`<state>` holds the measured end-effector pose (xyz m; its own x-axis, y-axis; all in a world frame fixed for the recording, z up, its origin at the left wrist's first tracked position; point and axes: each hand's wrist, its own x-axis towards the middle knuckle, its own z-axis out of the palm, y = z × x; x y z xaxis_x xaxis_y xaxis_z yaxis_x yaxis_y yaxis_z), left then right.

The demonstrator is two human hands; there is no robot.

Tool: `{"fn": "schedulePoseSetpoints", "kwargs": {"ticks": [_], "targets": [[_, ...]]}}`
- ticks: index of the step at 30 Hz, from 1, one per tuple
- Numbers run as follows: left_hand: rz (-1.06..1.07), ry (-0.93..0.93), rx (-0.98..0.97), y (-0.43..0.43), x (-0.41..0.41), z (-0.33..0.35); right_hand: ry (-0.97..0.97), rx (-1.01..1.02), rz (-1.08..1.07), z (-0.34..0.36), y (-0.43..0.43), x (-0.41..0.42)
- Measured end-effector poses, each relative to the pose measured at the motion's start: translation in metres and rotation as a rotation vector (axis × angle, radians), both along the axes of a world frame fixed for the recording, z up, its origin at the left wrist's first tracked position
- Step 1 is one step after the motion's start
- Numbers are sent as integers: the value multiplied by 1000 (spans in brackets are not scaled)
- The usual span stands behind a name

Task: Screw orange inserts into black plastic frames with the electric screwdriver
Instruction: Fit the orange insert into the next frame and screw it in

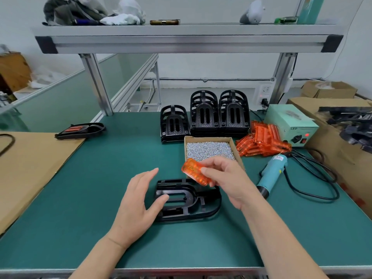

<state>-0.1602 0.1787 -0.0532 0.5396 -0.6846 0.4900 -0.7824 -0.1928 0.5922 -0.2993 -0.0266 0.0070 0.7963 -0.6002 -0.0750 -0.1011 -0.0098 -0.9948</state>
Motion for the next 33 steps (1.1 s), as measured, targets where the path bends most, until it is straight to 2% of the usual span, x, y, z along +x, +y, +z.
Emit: {"fn": "schedulePoseSetpoints", "kwargs": {"ticks": [8, 14, 33], "targets": [[-10, -18, -9, 1, -2, 4, 54, -94, 153, -6, 18, 18], [-43, -31, 8, 0, -3, 6, 114, -81, 242, -10, 18, 20], [-76, -82, 1, 0, 1, 2, 151, -110, 277, -16, 17, 23]]}}
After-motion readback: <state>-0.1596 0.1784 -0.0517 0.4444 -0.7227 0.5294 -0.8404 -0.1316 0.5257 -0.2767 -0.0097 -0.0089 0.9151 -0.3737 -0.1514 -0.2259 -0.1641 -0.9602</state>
